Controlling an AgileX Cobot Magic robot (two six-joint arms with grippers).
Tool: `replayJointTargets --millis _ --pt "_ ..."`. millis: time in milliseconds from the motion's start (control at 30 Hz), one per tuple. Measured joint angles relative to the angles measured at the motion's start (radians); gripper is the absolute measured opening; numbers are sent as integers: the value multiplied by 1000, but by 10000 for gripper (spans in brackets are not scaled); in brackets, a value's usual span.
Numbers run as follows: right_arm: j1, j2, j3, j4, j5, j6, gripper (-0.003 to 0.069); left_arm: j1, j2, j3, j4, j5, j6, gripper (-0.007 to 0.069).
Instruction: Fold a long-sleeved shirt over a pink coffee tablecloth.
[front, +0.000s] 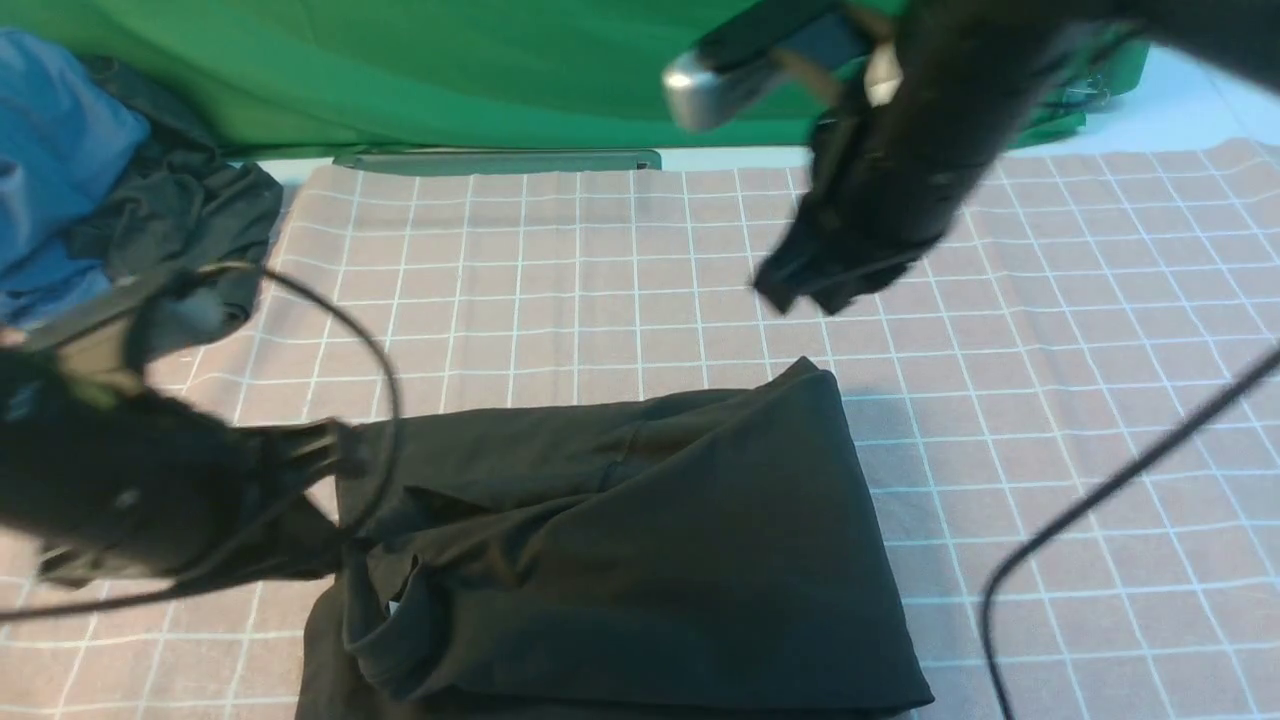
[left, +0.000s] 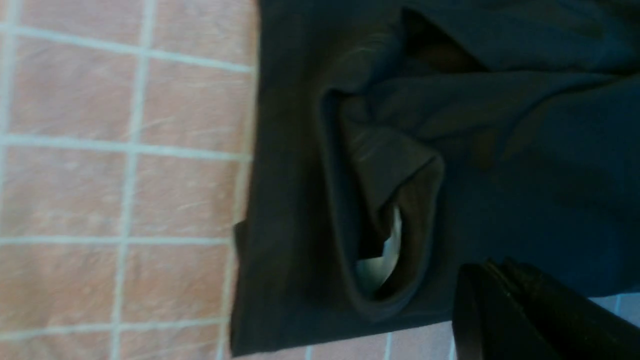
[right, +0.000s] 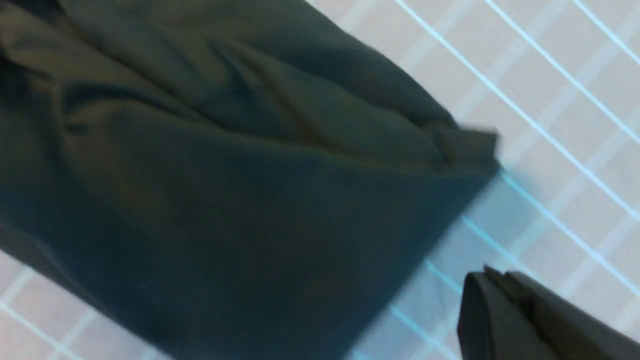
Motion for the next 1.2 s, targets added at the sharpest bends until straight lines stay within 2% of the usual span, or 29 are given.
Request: replayJointTargets --millis 167,233,400,500,567,633,867,967,1200 --pt "-15 -82 131 2 -22 0 36 -88 160 -93 25 -6 13 13" --pt "-16 -132 216 3 -82 0 36 -128 258 -148 44 -13 13 13" --pt "-16 -186 311 4 -173 0 36 -145 377 -185 83 -15 10 16" --pt "-16 -191 332 5 -191 0 36 -145 427 -185 163 37 -44 17" --pt "-16 -191 334 5 -202 0 36 -146 432 -172 264 56 -143 17" --pt "-16 -191 334 5 -208 0 36 -146 422 -153 317 61 -191 17" --pt "-16 -192 334 7 -234 0 36 -146 364 -131 335 72 -221 17" --pt "-16 -192 334 6 -235 0 36 -146 333 -169 317 50 -191 17" --pt "-16 -192 334 8 -271 0 35 -146 356 -311 73 3 76 17"
